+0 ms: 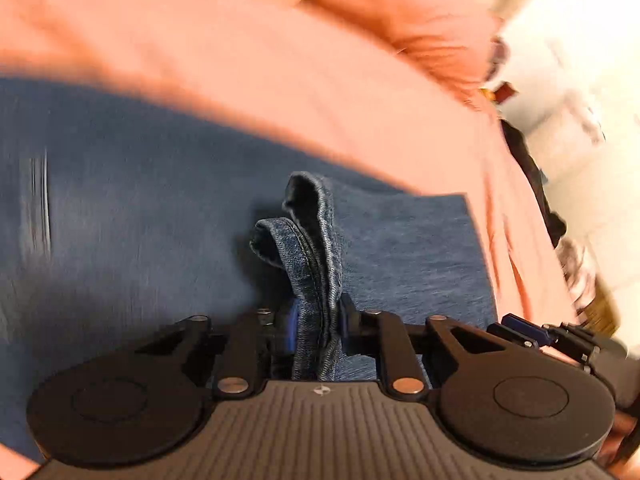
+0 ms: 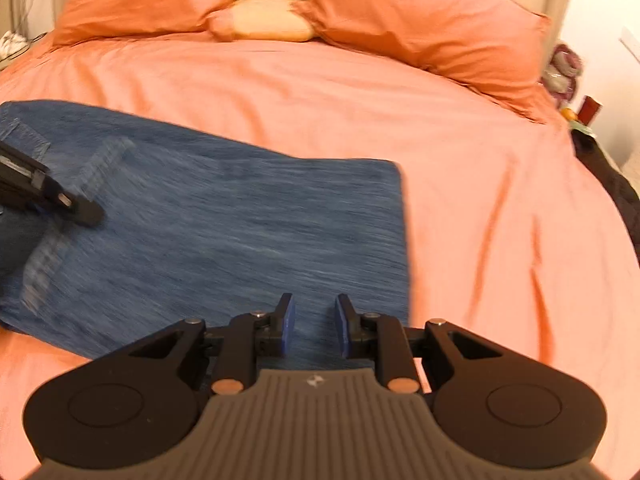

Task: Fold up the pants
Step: 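Grasp the folded hem edge with the left gripper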

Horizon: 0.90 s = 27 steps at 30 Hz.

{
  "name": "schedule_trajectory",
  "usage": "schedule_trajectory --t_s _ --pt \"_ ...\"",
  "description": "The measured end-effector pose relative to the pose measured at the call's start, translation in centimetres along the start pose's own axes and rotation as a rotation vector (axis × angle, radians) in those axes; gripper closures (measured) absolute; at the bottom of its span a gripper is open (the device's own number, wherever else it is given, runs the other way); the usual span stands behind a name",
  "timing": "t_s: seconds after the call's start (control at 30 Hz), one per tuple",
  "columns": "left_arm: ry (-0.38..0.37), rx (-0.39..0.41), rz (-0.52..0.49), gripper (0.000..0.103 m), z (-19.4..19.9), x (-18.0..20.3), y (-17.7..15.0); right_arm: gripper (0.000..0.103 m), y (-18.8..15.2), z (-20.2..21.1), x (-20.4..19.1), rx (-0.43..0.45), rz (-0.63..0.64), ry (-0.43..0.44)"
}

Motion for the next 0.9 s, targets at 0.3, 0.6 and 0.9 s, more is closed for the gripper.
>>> schedule_trajectory --t_s 0.3,0.6,0.9 --pt "0.165 -0.084 -0.166 0.085 -1.4 0.6 1.8 0.086 -2.3 -0.8 4.4 -0.019 -0.161 0.064" --pt "0.259 -0.142 -0.173 0.081 -5.0 -2.7 -1.4 0.089 -5.7 -4.1 4.8 -0.056 -0.238 0.128" --pt "0.316 -0.129 -0.25 0.054 -2.3 -1.5 0.0 0.088 -4.6 -3.9 4.5 -0.108 -0.177 0.084"
Point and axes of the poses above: each gripper's, at about its wrist camera, not at the fingertips, and z roughly against the way its jaws point, x to its right, y to its top, the point moved 10 cm from there along -z, roughly the way its jaws point, and after that the axes turned 3 degrees about z, right-handed, at the moved point
